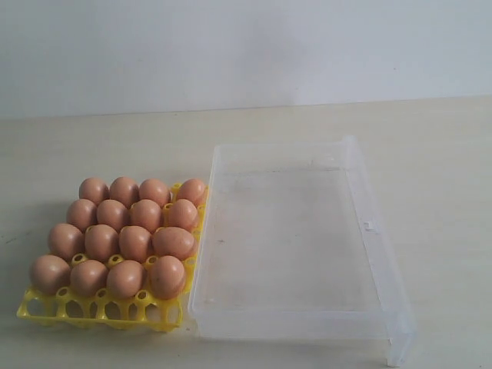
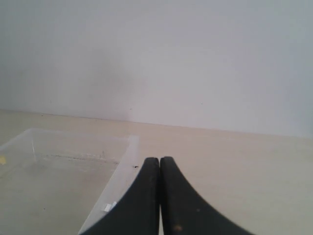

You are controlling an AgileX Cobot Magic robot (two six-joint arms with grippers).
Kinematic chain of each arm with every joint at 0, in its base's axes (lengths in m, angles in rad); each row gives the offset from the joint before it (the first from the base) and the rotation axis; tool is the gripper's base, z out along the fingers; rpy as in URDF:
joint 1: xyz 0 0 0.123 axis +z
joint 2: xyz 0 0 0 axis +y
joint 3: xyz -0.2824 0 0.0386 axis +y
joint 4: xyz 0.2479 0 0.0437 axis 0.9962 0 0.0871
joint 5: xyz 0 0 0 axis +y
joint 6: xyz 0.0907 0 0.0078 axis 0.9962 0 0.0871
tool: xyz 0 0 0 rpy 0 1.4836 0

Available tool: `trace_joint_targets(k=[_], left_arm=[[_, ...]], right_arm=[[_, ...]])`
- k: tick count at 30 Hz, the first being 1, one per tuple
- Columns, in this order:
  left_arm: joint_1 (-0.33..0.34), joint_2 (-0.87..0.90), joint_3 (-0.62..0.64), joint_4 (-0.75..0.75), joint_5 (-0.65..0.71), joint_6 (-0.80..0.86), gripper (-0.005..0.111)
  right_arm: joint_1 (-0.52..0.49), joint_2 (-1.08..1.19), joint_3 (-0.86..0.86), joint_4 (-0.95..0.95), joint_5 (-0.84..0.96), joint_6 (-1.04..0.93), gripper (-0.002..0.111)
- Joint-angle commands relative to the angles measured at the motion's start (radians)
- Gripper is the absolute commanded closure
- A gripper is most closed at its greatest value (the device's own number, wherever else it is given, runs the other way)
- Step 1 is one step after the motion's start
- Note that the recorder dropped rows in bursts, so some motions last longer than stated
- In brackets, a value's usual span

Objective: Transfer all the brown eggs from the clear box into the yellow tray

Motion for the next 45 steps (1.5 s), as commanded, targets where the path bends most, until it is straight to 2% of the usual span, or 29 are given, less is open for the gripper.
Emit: trace_joint_targets(k=[1,8,14,22,28,35,45], left_arm=[[-0.006,-0.006,-0.004,-0.002,-0.009,-0.005,0.107],[-0.006,-0.006,-0.004,-0.002,-0.009,-0.005,0.107],[-0.006,-0.006,-0.004,-0.002,-0.009,-0.005,0.107],[-0.006,-0.006,-0.004,-0.002,-0.009,-0.005,0.107],[-0.006,-0.006,-0.004,-0.002,-0.009,-0.005,0.107],[-0.006,-0.006,-0.004,-0.002,-0.009,-0.005,0.107],[-0.006,-0.006,-0.004,-0.002,-0.009,-0.005,0.107]], right_arm=[[-0.004,-0.006,0.005,-0.001,-0.001,-0.007,0.108],[-0.004,-0.006,0.005,-0.001,-0.001,0.004,0.108],[-0.004,-0.006,0.005,-0.028,-0.001,0.240,0.108],[-0.004,-0.006,0.005,-0.147,-0.001,0.449,0.108],[-0.004,-0.006,0.005,-0.142,0.001,0.452,0.108],[-0.004,-0.006,0.005,-0.090,0.029,0.322,0.108],[-0.004,-0.006,0.005,-0.090,0.034,0.322,0.108]])
